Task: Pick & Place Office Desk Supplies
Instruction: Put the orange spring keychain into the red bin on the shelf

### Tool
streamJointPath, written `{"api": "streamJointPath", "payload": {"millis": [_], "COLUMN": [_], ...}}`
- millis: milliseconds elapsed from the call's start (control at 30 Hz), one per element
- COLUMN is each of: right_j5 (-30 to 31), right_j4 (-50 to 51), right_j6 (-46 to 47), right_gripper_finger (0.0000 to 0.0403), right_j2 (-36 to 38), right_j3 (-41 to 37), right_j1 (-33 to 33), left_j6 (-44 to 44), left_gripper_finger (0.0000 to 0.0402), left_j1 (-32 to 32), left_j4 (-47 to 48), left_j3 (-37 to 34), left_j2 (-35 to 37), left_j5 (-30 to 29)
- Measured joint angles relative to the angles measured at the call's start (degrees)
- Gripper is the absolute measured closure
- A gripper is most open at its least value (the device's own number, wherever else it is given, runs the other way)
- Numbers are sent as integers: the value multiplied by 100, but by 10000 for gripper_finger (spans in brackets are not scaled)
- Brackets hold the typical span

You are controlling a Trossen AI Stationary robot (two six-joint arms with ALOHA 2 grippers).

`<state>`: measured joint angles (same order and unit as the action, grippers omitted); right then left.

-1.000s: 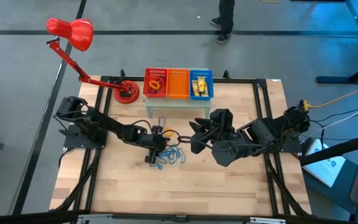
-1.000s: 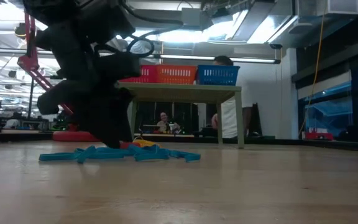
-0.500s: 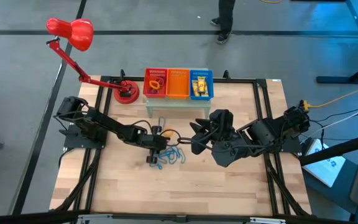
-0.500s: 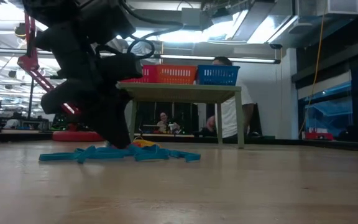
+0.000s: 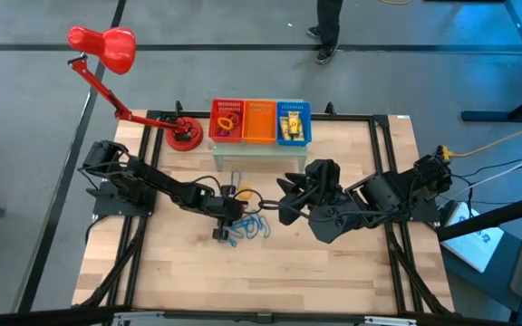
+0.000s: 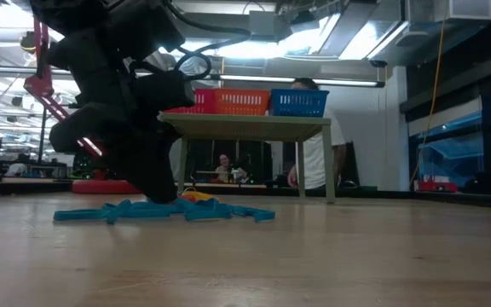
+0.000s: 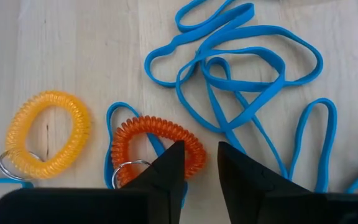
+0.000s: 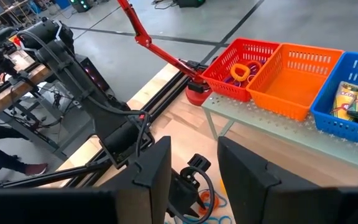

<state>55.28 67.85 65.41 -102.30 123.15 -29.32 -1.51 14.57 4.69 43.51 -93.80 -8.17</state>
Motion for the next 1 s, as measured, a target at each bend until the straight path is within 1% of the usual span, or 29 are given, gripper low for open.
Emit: {"api": "streamJointPath", "payload": {"millis": [233, 400, 500, 633, 833, 1000], "right_j5": [-69, -69, -91, -131, -132, -132], "right_j4": [-9, -9, -9, -9, -9, -9], "right_j6": [9, 13, 15, 38, 30, 20], "right_gripper_finger": [271, 271, 271, 271, 271, 271], "right_j2": [0, 0, -2, -2, -2, -4], "right_j3": [0, 0, 0, 0, 0, 0], "right_j1": [0, 0, -2, -3, -4, -4], "left_j6": [-6, -92, -221, -370, -518, -531], "left_gripper_finger": [310, 316, 321, 340, 388, 393], "left_j1": [0, 40, 115, 189, 190, 190], "left_j4": [-11, -115, -156, -219, -185, -101], "left_j3": [0, 26, 21, 15, 11, -2], "left_j2": [-33, -330, -471, -483, -477, -180], "left_j5": [-3, 77, -3, -142, -172, -230]}}
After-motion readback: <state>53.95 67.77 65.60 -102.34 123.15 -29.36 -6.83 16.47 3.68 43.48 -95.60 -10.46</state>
